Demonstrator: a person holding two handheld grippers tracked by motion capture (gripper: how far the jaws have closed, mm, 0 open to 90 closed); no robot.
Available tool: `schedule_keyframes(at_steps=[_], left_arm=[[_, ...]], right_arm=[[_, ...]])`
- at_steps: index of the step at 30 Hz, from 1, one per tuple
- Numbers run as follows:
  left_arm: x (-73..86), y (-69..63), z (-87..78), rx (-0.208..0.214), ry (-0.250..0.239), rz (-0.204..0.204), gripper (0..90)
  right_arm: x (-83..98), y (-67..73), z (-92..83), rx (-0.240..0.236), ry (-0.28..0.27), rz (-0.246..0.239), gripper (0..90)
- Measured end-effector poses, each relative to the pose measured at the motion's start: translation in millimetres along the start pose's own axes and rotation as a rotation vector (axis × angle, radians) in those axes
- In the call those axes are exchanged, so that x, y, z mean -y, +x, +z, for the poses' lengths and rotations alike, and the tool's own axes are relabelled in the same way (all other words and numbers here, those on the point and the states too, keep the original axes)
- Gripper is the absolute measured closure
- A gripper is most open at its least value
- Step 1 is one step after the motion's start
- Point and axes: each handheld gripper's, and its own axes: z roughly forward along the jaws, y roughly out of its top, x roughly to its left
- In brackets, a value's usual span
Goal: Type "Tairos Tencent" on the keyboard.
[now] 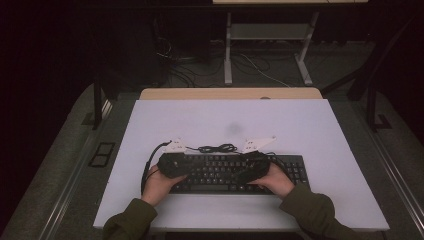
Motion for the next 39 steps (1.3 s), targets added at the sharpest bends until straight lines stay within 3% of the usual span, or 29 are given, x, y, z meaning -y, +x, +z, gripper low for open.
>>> schedule_keyframes(at_steps=[5,19,25,29,39], left_arm=[[-0.4,-2.3,9.3,0.011,0.027,0.005,89.2],[1.2,-2.2,19.2,-0.011,0.080,0.016,89.3],[0.6,-2.9,19.6,-0.009,0.082,0.022,89.3],[-0.2,-3.2,18.7,-0.008,0.063,0.003,89.1],[-0.1,-4.5,15.5,-0.007,0.050,0.005,82.5]], right_arm=[[3.0,-2.2,-5.9,0.014,-0.005,-0.001,21.0],[4.8,-5.8,-9.5,0.018,-0.013,0.011,20.5],[4.8,-7.2,-10.9,0.015,-0.023,0.018,20.5],[4.8,-8.2,-12.9,0.010,-0.029,0.019,20.5],[5.7,-9.4,-15.7,0.010,-0.031,0.021,20.5]])
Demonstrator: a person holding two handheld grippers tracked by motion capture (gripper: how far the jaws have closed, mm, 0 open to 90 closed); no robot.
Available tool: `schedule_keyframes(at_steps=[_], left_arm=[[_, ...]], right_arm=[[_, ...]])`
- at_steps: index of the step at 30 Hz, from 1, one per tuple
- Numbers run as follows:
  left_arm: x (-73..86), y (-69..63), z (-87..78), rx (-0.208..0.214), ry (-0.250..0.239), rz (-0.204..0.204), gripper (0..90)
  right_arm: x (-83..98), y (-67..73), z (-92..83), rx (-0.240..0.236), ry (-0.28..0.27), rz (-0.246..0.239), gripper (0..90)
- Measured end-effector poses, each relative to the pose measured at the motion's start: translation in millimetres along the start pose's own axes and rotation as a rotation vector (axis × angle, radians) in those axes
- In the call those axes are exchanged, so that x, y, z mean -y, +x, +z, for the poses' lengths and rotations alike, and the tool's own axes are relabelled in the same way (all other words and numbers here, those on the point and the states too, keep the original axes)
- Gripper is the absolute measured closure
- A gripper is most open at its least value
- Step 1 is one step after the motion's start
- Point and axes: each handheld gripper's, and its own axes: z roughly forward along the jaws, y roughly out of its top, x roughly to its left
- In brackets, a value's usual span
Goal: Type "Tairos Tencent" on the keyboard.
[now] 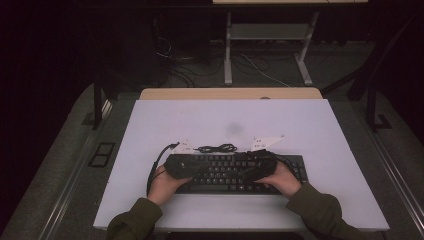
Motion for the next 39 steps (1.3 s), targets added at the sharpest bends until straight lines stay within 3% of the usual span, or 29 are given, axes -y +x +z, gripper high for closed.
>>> schedule_keyframes(at_steps=[4,9,25,39], left_arm=[[0.3,-0.2,-1.2,0.006,-0.008,-0.004,78.6],[0.5,-0.5,-3.9,0.013,-0.029,-0.007,66.1],[8.1,-5.5,-22.2,0.013,-0.088,-0.016,34.8],[20.8,-11.0,-42.7,-0.031,-0.114,-0.032,21.6]], right_arm=[[0.3,-0.9,-0.6,0.010,-0.004,0.000,20.4],[0.5,-1.9,-4.3,0.020,-0.006,0.005,20.2],[11.1,-3.4,-32.5,0.077,-0.022,0.008,19.8],[26.3,-2.0,-62.4,0.135,-0.040,0.024,19.4]])
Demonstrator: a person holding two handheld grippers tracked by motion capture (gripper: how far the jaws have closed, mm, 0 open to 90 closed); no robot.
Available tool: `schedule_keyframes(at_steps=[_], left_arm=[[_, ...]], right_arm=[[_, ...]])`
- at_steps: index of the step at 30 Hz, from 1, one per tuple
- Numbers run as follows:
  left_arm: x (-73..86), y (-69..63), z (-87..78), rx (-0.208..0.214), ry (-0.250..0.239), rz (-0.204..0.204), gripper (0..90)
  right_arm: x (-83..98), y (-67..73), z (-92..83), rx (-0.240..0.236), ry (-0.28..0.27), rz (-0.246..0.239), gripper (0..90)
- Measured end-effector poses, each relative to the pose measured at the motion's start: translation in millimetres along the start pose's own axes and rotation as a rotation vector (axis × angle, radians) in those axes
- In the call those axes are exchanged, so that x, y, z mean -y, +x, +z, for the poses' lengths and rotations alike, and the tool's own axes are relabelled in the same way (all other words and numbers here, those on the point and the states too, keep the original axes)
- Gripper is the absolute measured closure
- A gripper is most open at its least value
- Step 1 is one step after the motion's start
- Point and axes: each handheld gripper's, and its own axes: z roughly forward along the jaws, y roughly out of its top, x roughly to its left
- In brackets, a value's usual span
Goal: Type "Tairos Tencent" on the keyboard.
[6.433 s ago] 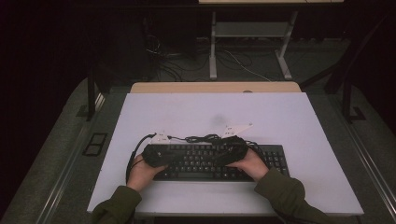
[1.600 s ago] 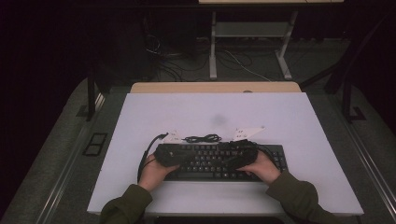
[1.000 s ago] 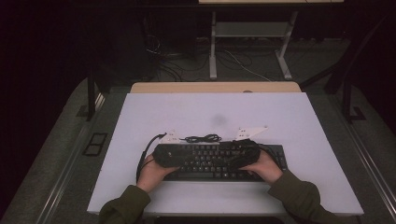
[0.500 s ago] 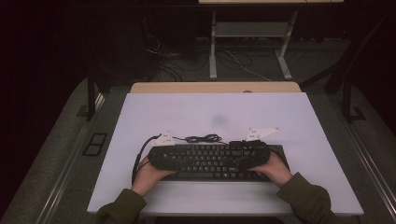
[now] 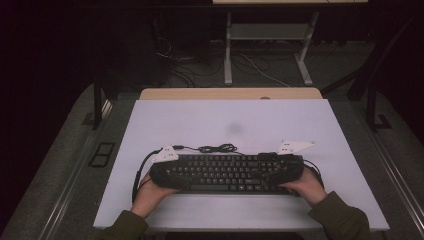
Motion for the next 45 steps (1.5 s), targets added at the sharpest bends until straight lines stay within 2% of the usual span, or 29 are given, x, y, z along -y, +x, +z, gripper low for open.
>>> schedule_keyframes(at_steps=[12,22,29,39,45], left_arm=[[11.0,1.5,-13.4,-0.037,-0.008,-0.032,13.6],[14.9,1.5,-19.7,-0.050,-0.018,-0.025,10.5],[15.4,2.6,-17.5,-0.061,-0.007,-0.025,0.0],[15.8,3.3,-18.6,-0.075,-0.003,-0.017,0.0],[16.3,3.8,-18.3,-0.069,-0.005,-0.019,0.0]], right_arm=[[15.0,-2.2,-25.4,0.043,-0.017,0.017,19.4],[30.5,-5.3,-45.0,0.084,-0.008,0.027,19.4],[39.7,-11.0,-56.8,0.104,-0.006,0.041,19.4],[49.0,-18.6,-67.2,0.129,-0.011,0.065,19.2],[52.0,-20.9,-72.5,0.145,-0.018,0.075,19.0]])
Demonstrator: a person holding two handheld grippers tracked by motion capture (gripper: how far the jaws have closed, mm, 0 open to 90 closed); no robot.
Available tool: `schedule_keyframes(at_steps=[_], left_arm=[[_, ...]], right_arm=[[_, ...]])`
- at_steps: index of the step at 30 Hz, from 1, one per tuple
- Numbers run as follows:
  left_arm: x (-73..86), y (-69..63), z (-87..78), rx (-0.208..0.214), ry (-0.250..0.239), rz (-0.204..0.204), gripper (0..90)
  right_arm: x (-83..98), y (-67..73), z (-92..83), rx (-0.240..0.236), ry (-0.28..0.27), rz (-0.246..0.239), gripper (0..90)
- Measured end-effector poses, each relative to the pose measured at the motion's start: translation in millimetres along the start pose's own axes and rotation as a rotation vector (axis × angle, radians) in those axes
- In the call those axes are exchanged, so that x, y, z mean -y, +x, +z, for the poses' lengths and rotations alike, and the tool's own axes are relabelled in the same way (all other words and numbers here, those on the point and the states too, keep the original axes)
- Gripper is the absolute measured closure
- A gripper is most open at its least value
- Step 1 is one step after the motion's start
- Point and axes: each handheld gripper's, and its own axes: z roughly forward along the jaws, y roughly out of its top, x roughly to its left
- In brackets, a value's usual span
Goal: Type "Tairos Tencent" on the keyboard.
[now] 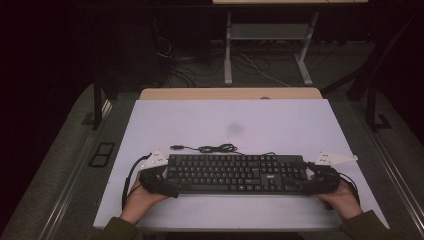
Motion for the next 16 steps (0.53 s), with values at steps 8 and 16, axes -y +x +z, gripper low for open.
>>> schedule_keyframes(at_steps=[8,16], left_arm=[[0.1,0.4,1.3,0.003,0.015,0.013,0.0],[-0.5,-0.4,2.3,0.004,0.017,0.013,0.0]], right_arm=[[0.6,-1.0,-0.4,0.004,0.003,0.001,19.0],[0.6,-0.2,-1.2,0.006,0.002,-0.001,19.0]])
